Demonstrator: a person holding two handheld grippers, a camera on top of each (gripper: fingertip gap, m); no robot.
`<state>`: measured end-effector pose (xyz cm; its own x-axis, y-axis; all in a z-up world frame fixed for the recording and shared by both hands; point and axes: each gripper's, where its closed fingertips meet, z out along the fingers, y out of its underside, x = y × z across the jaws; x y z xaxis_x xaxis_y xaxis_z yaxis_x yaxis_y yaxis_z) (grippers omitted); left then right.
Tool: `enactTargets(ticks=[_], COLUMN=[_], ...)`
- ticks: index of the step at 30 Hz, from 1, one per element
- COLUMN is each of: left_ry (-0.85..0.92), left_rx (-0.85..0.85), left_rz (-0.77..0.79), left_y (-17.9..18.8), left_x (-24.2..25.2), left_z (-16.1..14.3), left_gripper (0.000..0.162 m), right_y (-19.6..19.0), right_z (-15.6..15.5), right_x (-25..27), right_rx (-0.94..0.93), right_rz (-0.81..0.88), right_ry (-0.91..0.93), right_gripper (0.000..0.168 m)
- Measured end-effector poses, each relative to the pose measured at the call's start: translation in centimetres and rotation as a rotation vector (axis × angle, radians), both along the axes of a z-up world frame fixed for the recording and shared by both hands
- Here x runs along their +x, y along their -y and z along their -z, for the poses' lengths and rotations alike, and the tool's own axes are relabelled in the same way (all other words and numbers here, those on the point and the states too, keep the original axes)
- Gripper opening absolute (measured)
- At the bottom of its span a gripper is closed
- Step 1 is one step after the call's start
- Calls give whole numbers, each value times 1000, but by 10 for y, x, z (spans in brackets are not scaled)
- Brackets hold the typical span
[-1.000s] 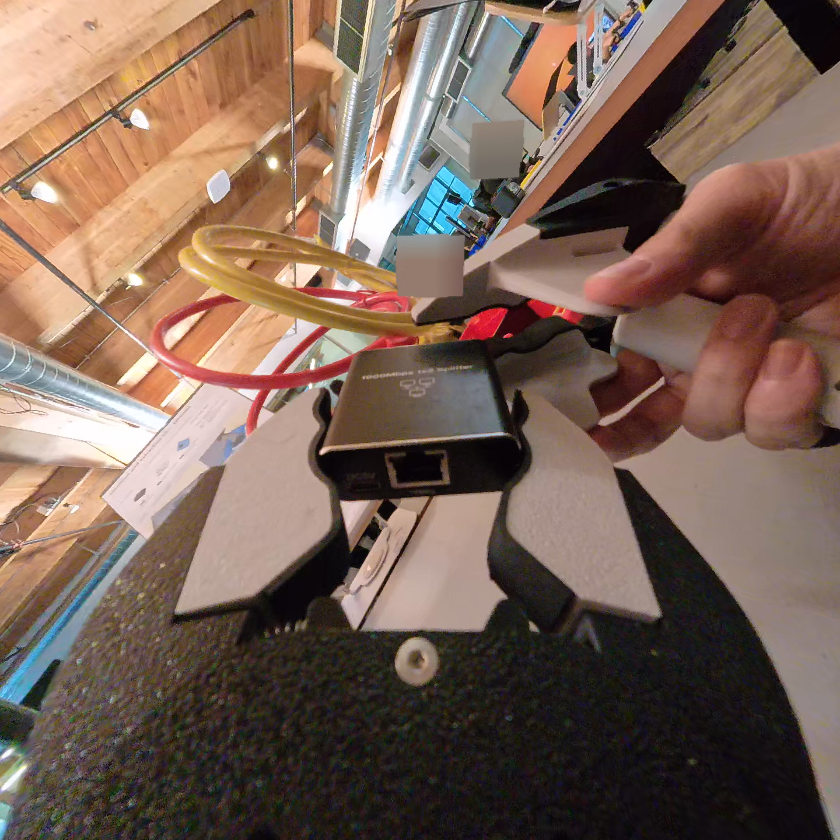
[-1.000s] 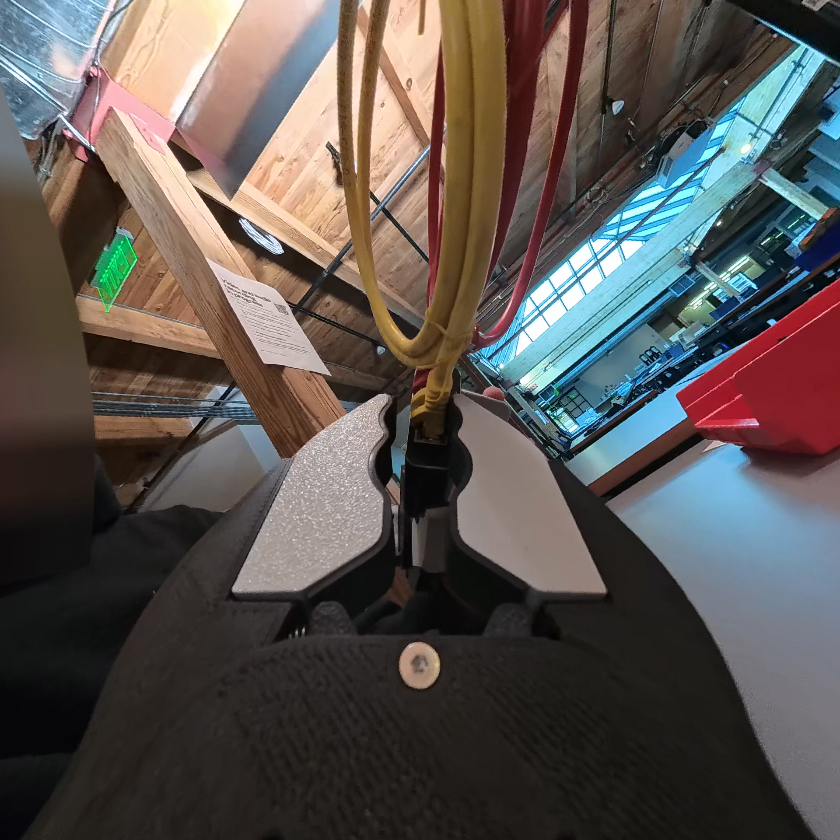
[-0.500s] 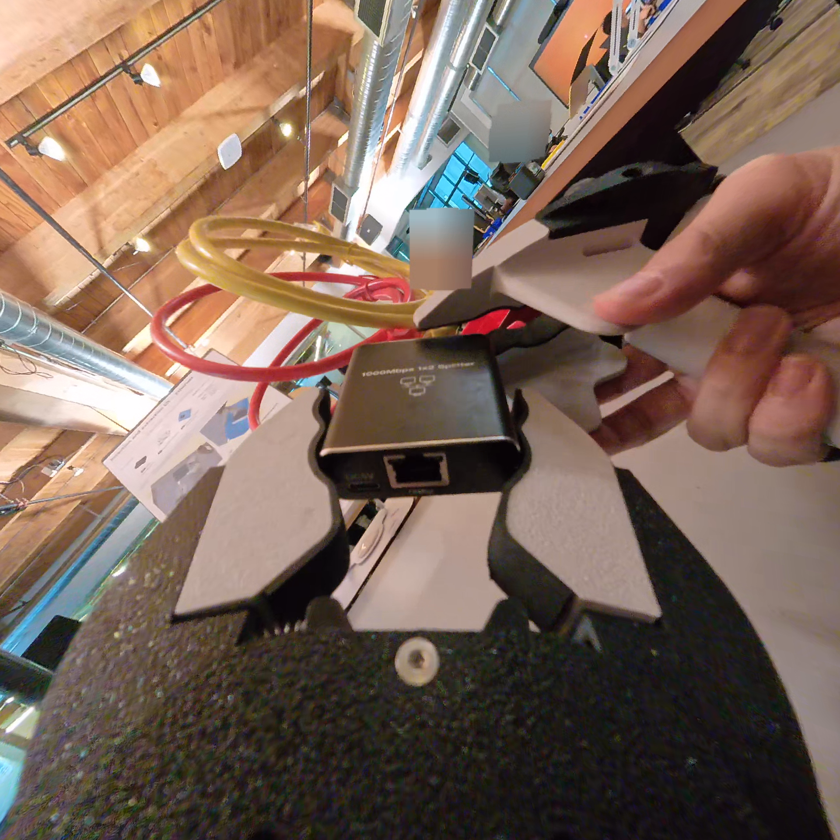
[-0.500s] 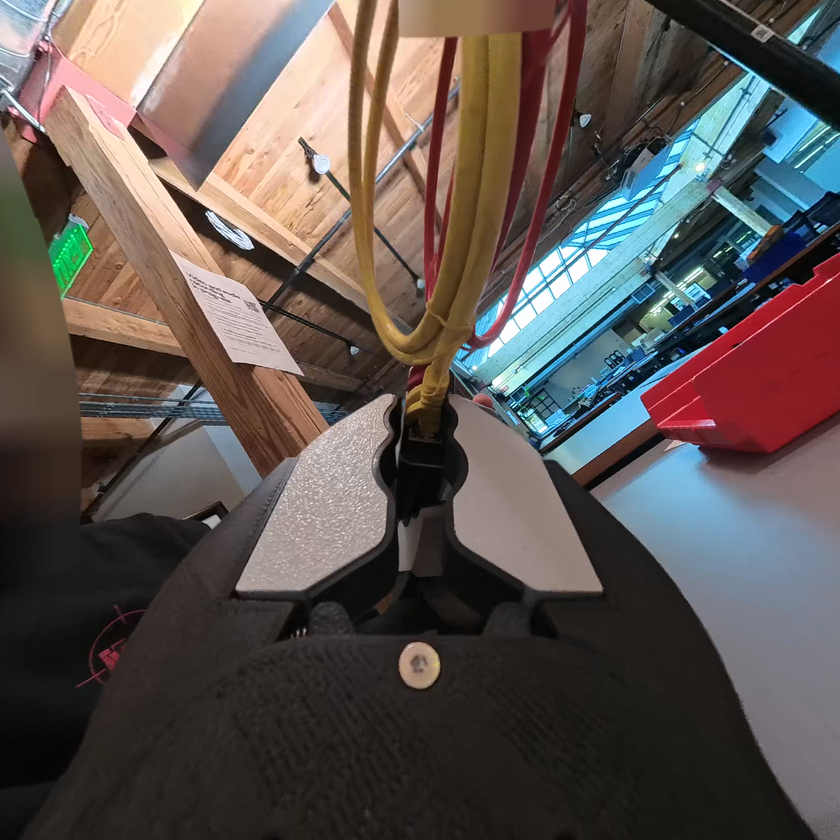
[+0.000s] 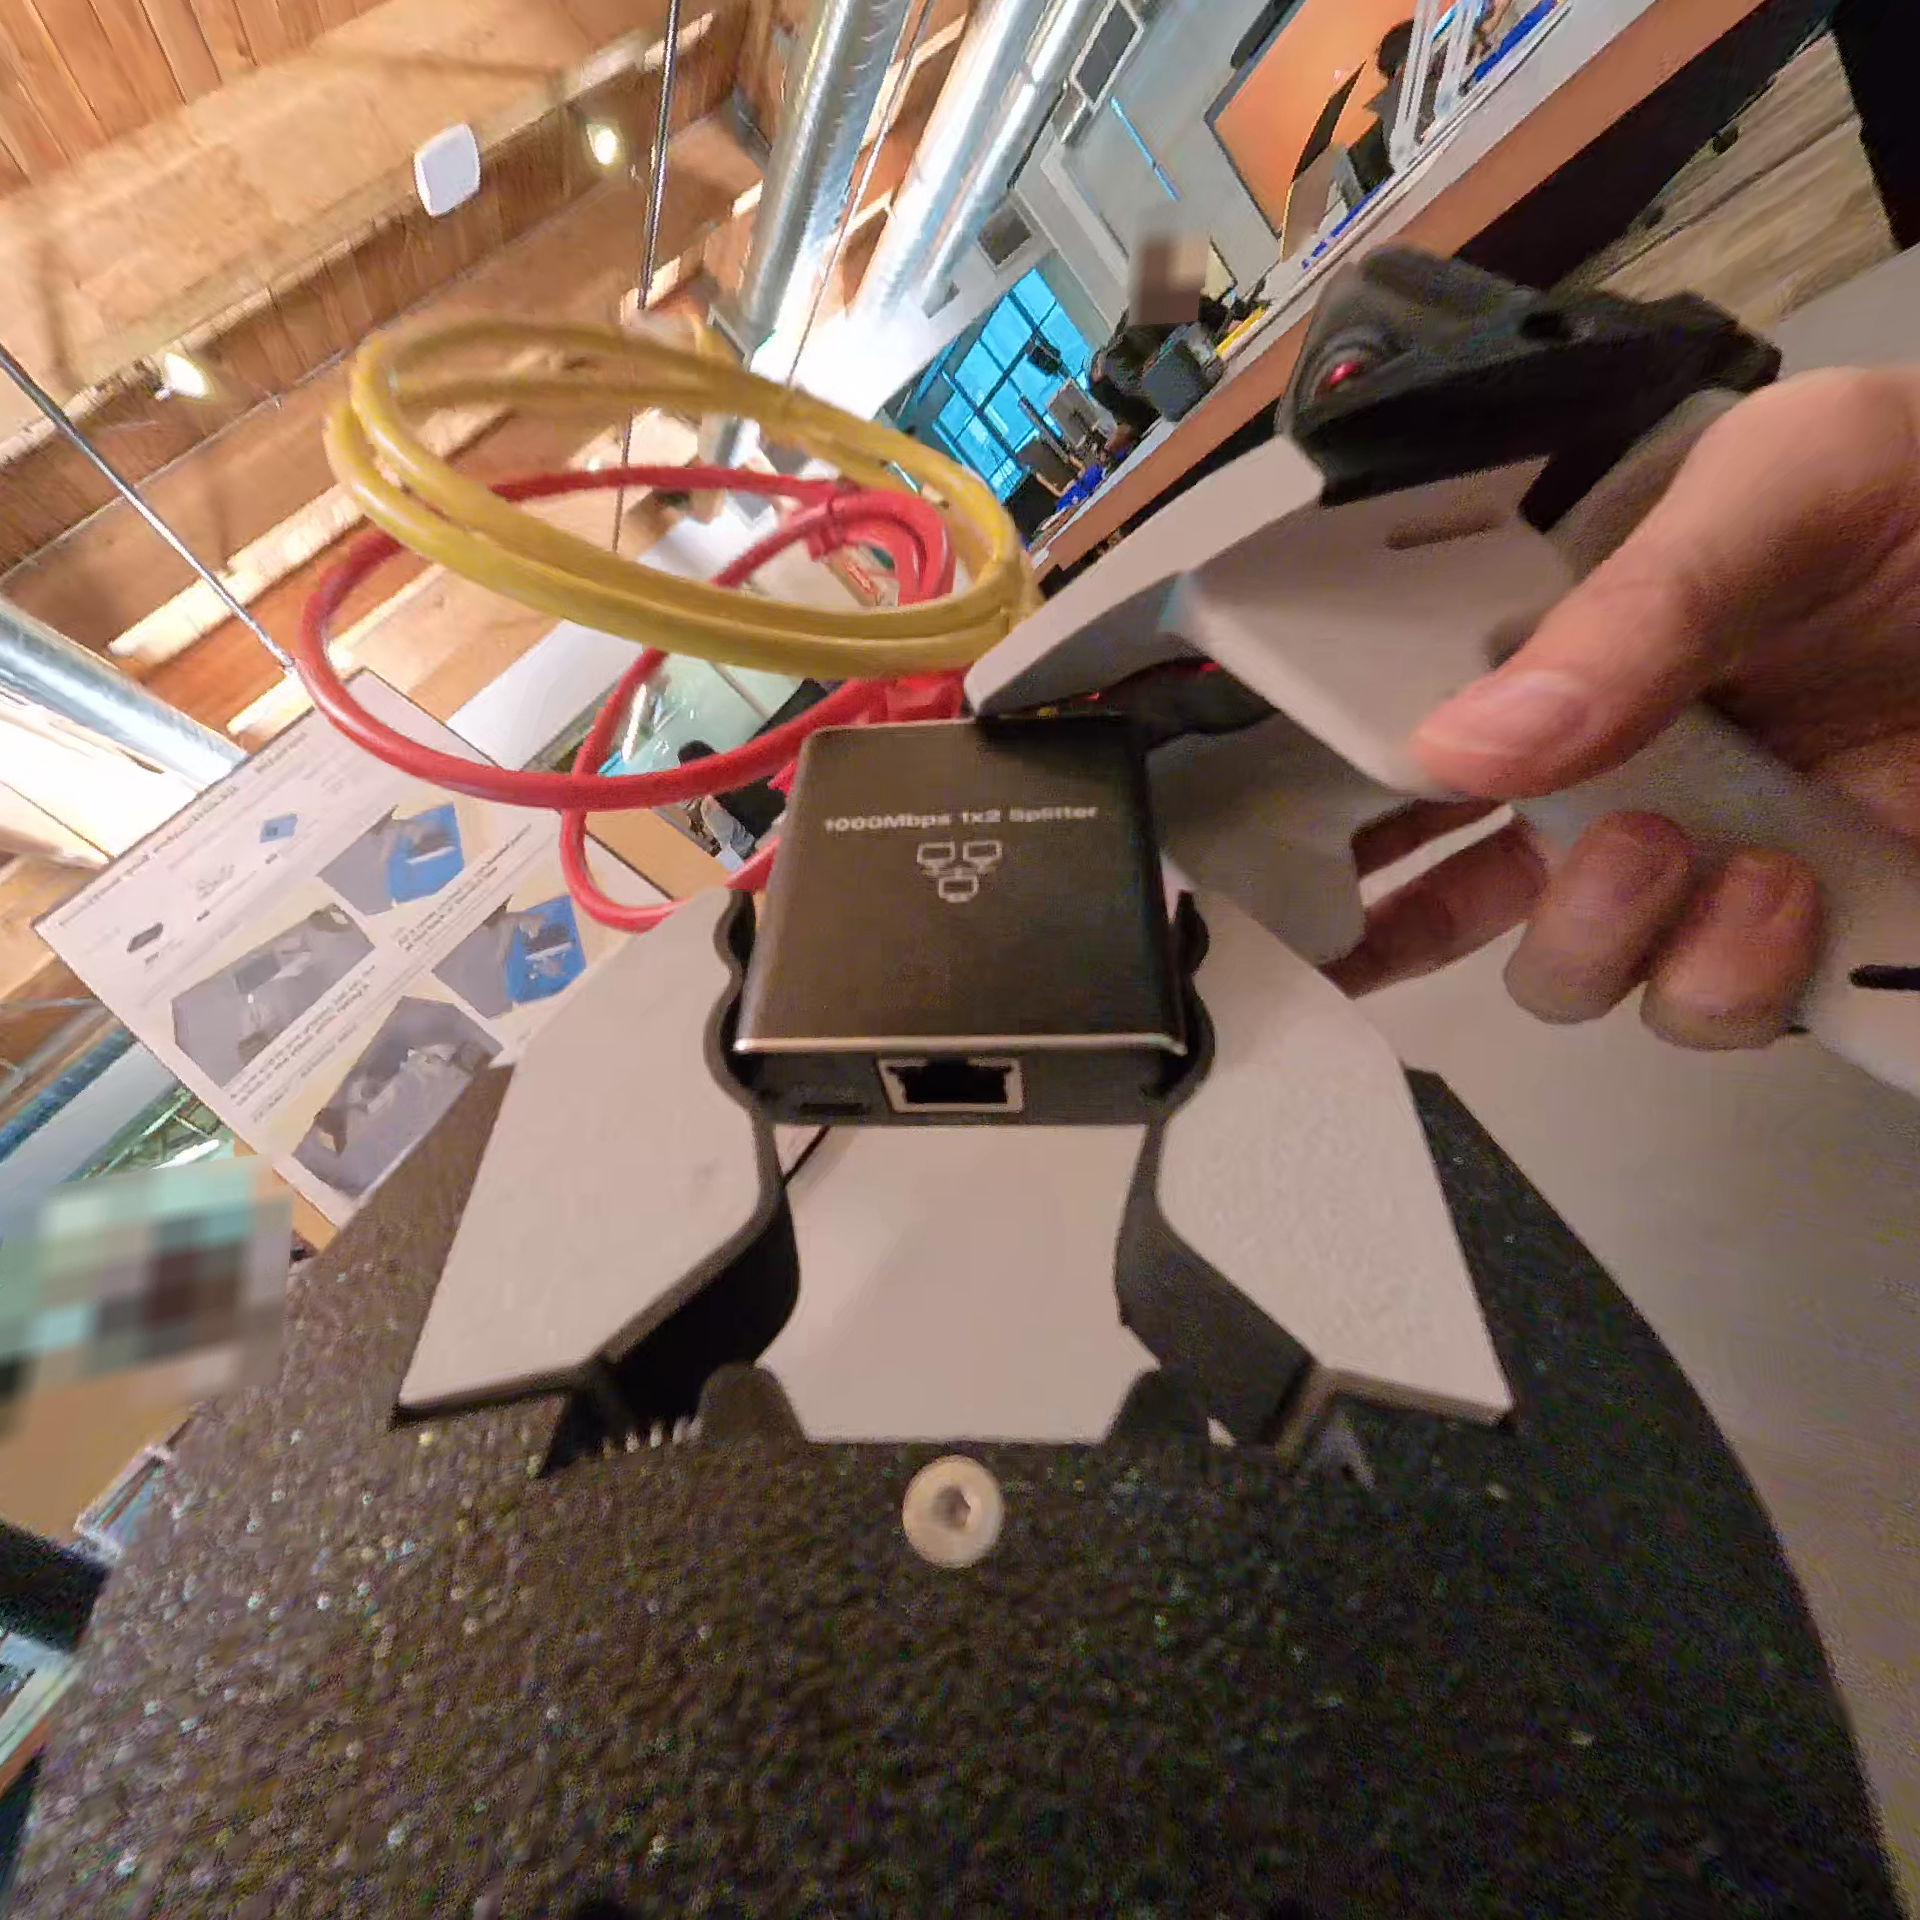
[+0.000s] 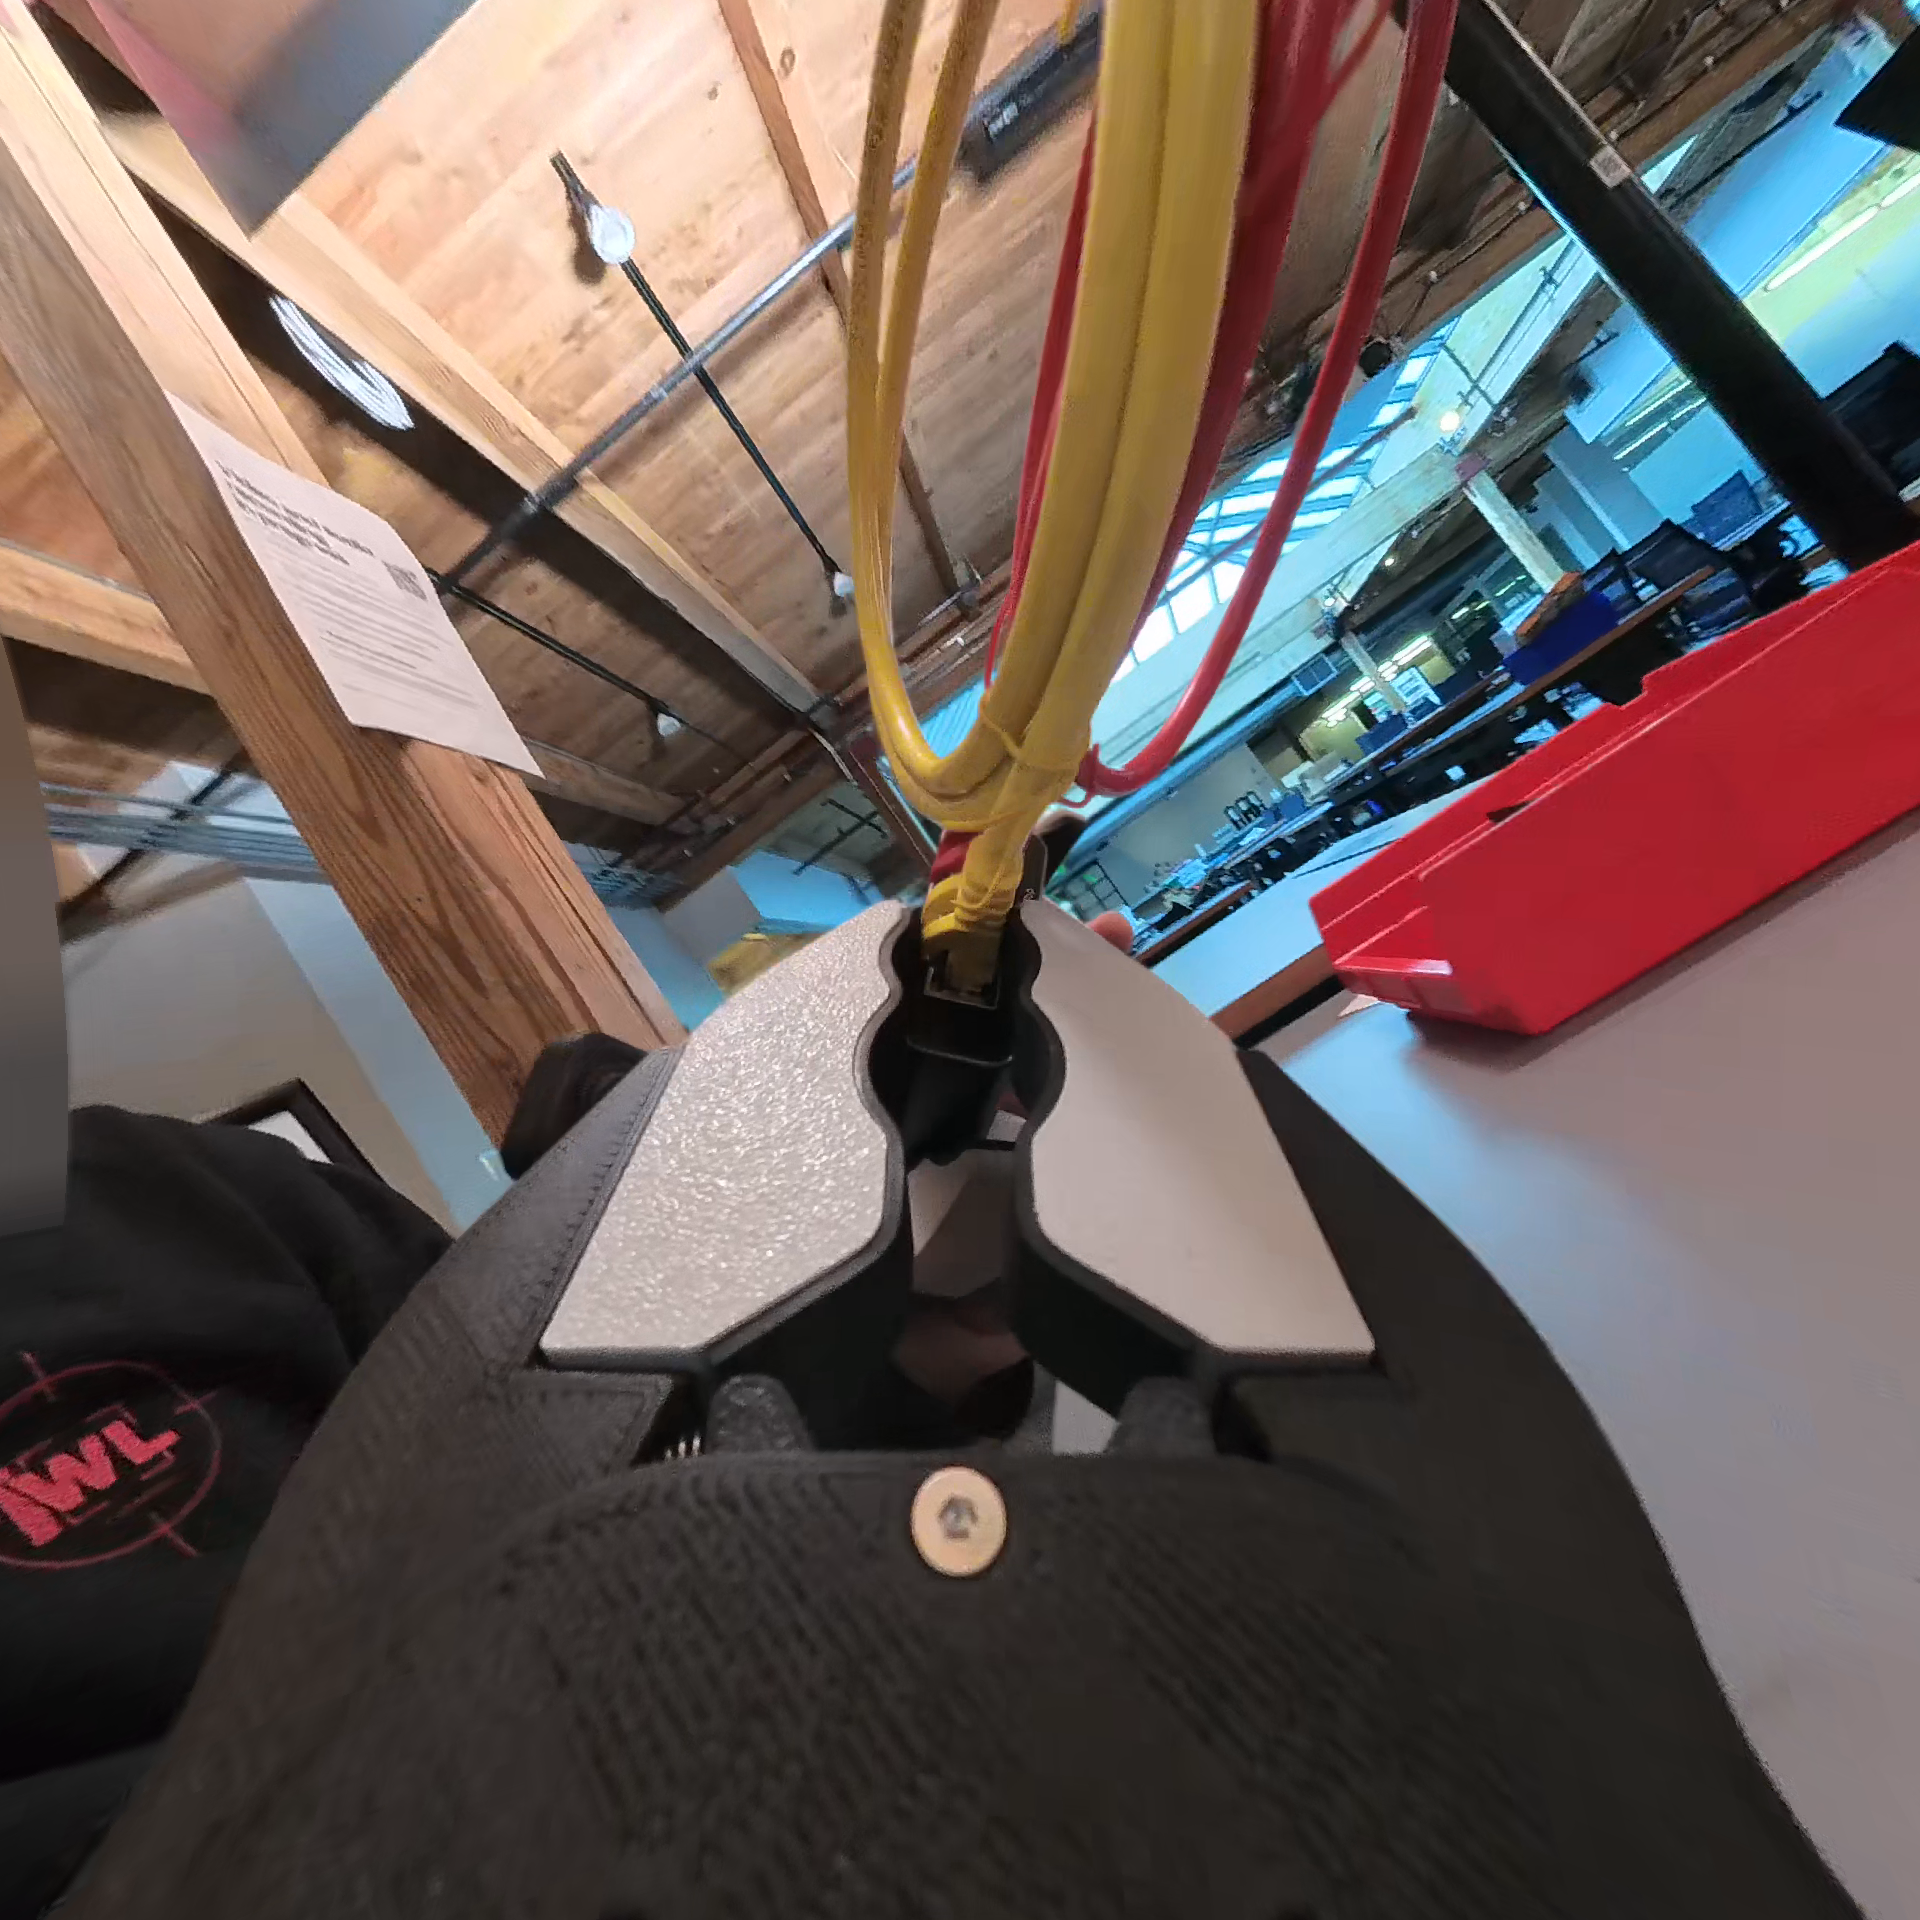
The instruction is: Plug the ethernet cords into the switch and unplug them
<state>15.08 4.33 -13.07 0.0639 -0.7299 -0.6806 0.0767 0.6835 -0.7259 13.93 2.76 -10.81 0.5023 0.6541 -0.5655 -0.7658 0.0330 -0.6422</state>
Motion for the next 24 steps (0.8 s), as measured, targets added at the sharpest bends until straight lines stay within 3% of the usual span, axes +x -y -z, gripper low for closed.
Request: enactTargets(ticks=[15,24], left_ry=[-178,-233], left_rx=[-39,-176], left_rz=[-27,-66], left_y=[-3,-9], left_x=[10,15], left_z=[29,40], left_gripper=[78,81], right_y=[-4,-10], right_z=[14,21], right_x=[8,10], right_rx=[-89,-121], right_rz=[111,118], right_ry=[148,90], right_gripper=[15,15])
